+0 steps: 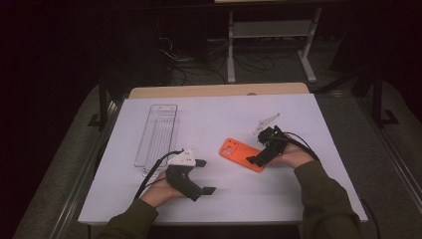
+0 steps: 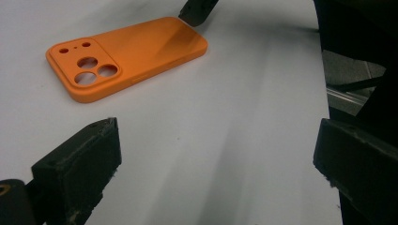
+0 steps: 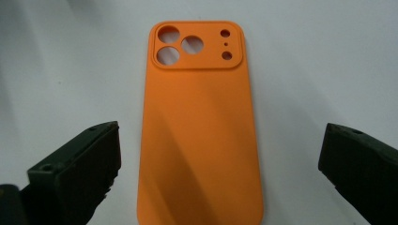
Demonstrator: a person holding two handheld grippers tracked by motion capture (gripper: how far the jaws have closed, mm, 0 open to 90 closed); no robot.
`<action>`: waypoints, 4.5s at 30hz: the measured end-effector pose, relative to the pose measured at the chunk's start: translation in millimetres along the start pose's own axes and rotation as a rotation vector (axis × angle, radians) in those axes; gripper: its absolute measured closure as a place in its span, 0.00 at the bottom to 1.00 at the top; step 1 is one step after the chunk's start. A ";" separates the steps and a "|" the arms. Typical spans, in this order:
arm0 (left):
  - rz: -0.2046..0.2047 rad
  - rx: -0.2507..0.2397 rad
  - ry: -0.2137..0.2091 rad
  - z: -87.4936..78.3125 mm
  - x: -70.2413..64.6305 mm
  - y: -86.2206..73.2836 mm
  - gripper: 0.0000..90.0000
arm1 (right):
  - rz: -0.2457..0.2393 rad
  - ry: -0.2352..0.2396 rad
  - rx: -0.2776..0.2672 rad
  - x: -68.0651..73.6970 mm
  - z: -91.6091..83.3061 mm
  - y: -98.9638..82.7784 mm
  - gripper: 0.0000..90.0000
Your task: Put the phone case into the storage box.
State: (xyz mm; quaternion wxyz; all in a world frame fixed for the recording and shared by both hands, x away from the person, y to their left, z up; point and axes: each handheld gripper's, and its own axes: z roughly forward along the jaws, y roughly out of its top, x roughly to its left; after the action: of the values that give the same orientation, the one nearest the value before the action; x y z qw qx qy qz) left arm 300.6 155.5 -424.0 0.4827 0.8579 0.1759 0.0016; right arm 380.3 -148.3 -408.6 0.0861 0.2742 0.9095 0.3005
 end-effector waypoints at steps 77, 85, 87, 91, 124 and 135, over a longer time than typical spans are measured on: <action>-0.001 0.016 -0.004 0.3 -0.9 -0.6 0.01 | -0.039 0.024 0.139 4.1 36.2 -2.0 0.17; -0.003 0.014 -0.004 0.1 -1.0 -0.5 0.01 | -0.020 0.041 0.140 2.5 34.8 -1.6 0.17; -0.002 0.014 -0.005 0.4 -0.6 -0.5 0.01 | -0.019 0.035 0.141 0.9 34.1 -2.2 0.17; -0.003 0.013 -0.006 0.8 -1.1 -0.5 0.01 | 0.001 0.041 0.126 -2.0 30.0 -2.5 0.17; 0.009 0.010 -0.003 0.0 -0.2 -0.3 0.01 | 0.016 0.034 0.038 -11.1 -24.3 4.7 0.17; 0.015 0.046 0.011 -4.3 5.9 13.6 0.01 | -0.025 0.045 0.042 -16.8 -33.2 2.9 0.17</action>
State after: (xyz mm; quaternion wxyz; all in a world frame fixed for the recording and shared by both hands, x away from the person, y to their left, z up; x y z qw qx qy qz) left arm 309.4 154.4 -411.5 0.4619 0.8700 0.1721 0.0058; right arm 385.0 -172.1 -380.3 0.0636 0.2580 0.9206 0.2861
